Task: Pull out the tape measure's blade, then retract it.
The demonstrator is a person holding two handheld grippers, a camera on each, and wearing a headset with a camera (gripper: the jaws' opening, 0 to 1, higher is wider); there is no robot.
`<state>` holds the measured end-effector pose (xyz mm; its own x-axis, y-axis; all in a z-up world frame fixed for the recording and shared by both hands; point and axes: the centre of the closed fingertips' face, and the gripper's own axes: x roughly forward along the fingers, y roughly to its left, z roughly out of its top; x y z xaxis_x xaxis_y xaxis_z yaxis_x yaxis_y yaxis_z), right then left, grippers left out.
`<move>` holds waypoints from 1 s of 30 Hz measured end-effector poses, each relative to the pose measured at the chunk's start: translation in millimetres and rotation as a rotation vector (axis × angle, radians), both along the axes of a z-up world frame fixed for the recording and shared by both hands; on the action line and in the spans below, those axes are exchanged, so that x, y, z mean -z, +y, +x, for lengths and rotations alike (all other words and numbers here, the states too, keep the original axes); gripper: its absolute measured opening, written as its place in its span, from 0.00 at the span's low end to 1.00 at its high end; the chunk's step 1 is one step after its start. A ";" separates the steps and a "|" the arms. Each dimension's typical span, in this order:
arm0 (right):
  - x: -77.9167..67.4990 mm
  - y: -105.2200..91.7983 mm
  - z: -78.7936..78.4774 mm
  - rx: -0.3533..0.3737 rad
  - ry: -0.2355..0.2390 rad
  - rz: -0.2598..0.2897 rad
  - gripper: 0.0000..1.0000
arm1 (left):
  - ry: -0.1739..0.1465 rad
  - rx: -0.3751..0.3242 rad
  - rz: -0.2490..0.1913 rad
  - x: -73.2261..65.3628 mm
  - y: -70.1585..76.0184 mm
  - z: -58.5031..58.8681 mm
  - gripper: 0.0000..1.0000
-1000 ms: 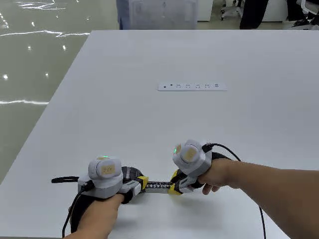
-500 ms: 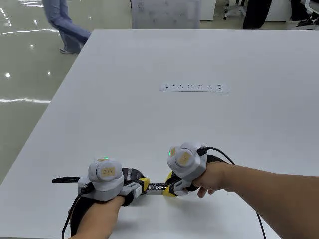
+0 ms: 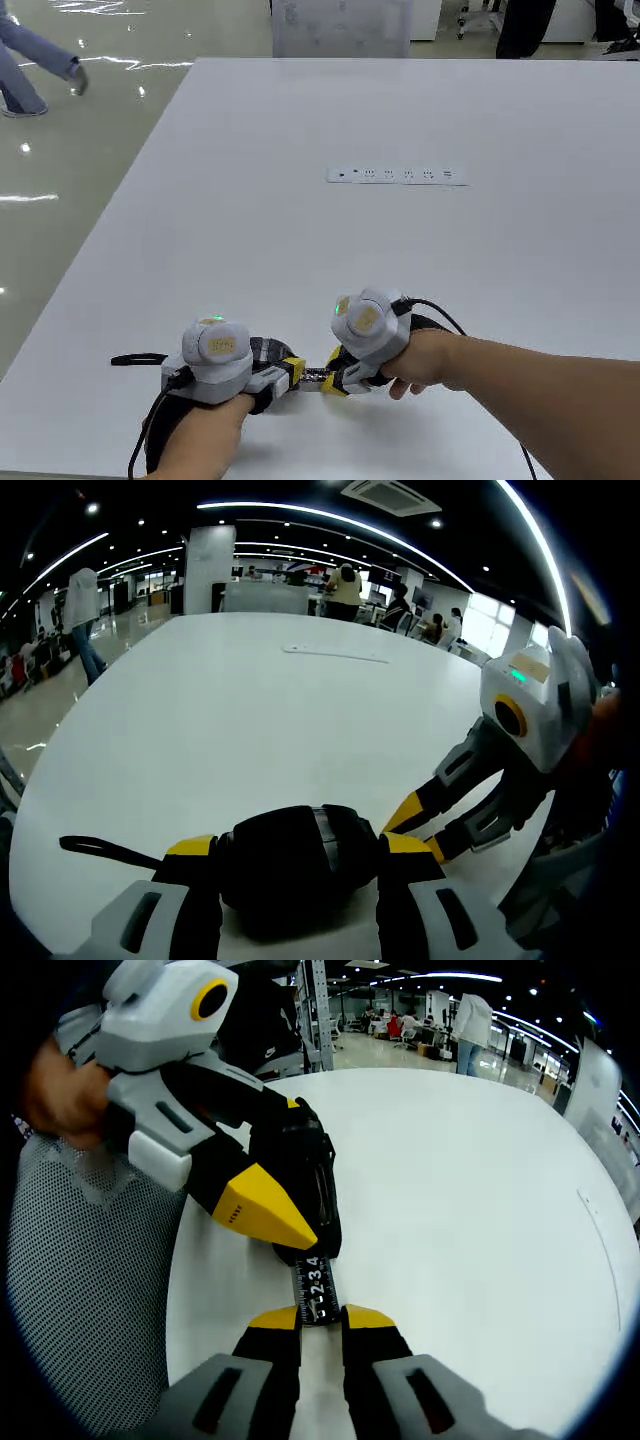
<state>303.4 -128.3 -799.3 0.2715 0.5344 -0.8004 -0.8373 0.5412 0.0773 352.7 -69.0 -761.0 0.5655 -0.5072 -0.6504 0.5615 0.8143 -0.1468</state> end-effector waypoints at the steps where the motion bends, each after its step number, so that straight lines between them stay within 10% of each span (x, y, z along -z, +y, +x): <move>1: -0.1 0.4 -0.1 0.000 0.000 0.002 0.13 | 0.000 0.000 0.000 0.0 0.0 -0.1 0.59; 30: -1.5 23.9 10.5 -0.038 -0.013 0.027 0.14 | -0.001 0.000 -0.004 0.0 -0.7 -0.3 0.59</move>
<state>313.9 -104.4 -797.8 0.2613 0.5658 -0.7820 -0.8583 0.5069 0.0801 352.3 -69.7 -760.9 0.5659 -0.5097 -0.6480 0.5615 0.8138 -0.1498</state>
